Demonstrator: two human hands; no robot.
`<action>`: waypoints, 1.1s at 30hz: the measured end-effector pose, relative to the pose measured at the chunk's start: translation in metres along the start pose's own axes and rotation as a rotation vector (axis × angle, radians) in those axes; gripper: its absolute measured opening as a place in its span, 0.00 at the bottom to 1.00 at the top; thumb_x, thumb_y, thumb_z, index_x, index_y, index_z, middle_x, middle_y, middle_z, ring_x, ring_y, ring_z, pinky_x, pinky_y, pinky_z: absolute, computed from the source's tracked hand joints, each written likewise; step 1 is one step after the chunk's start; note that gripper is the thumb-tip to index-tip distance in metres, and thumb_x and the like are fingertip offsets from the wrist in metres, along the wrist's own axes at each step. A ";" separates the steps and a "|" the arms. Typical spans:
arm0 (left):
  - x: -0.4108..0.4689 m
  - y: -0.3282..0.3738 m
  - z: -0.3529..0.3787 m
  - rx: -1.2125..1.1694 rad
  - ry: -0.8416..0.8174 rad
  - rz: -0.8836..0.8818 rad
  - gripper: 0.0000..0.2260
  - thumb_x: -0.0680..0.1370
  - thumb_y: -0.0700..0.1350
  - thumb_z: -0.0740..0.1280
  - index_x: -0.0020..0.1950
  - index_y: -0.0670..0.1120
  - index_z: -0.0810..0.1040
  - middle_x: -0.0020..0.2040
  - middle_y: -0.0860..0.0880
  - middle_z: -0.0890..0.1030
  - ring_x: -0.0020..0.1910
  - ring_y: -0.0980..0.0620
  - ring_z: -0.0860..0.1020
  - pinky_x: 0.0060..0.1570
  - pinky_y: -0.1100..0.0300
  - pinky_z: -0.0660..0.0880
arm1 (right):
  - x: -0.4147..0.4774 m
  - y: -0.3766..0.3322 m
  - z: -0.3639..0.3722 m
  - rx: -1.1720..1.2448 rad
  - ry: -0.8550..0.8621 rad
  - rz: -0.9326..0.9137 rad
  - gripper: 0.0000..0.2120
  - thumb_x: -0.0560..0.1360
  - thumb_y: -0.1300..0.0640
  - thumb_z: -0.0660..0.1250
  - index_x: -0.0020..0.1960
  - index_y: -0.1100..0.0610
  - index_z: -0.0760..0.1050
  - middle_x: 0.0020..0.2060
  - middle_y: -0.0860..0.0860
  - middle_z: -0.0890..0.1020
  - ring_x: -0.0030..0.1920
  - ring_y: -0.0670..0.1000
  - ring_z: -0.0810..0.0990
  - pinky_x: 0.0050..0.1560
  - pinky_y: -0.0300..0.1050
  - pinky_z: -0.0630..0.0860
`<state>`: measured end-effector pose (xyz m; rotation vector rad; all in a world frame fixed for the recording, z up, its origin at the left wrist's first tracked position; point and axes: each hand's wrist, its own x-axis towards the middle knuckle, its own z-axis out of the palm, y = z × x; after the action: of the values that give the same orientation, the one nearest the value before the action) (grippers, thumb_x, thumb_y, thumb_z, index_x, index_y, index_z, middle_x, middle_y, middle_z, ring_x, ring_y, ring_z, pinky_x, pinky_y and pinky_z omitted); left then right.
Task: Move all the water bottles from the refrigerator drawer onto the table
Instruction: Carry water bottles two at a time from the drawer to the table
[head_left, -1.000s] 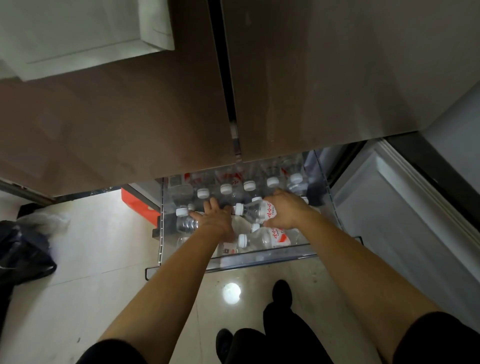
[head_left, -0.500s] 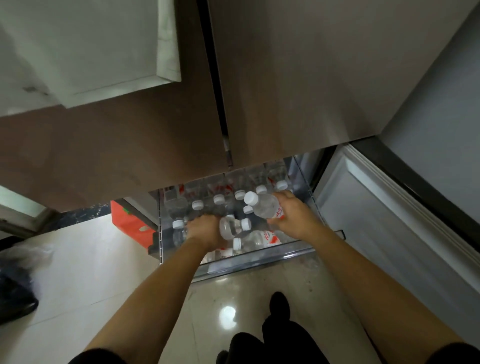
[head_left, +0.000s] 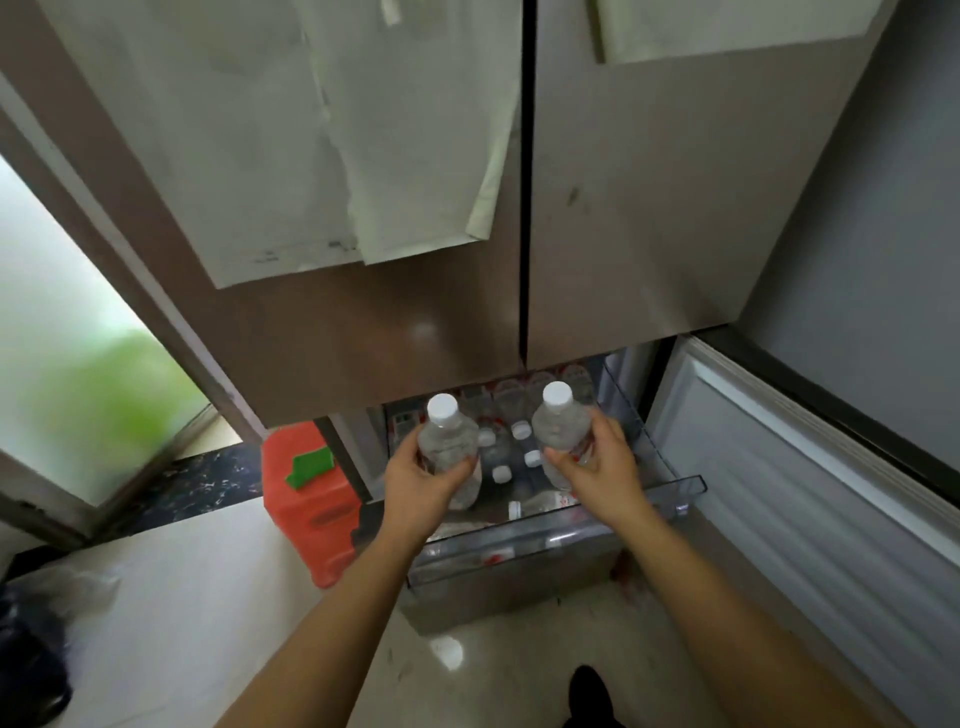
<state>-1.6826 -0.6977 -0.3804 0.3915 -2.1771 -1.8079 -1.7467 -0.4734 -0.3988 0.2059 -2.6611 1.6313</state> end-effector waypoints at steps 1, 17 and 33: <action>-0.001 0.003 0.001 -0.013 0.010 0.021 0.26 0.69 0.43 0.80 0.64 0.49 0.75 0.58 0.54 0.82 0.56 0.58 0.80 0.57 0.59 0.77 | -0.002 -0.003 0.000 0.033 0.006 -0.002 0.28 0.72 0.52 0.76 0.69 0.46 0.69 0.59 0.44 0.70 0.59 0.43 0.73 0.57 0.30 0.67; -0.136 0.067 -0.092 0.043 0.486 0.251 0.30 0.74 0.54 0.74 0.71 0.64 0.63 0.63 0.67 0.74 0.63 0.62 0.75 0.62 0.56 0.76 | -0.075 -0.107 0.042 0.329 -0.295 -0.309 0.32 0.71 0.44 0.75 0.72 0.47 0.69 0.64 0.44 0.73 0.65 0.46 0.75 0.66 0.55 0.76; -0.539 0.110 -0.186 0.356 1.325 0.027 0.32 0.72 0.54 0.72 0.72 0.65 0.62 0.64 0.72 0.71 0.64 0.67 0.72 0.61 0.61 0.73 | -0.392 -0.215 0.148 0.600 -1.140 -0.533 0.29 0.68 0.39 0.73 0.66 0.32 0.66 0.63 0.40 0.74 0.62 0.45 0.76 0.63 0.54 0.76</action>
<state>-1.1165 -0.6406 -0.2631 1.1856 -1.4192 -0.6514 -1.3238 -0.6601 -0.3076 2.1652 -2.0046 2.4225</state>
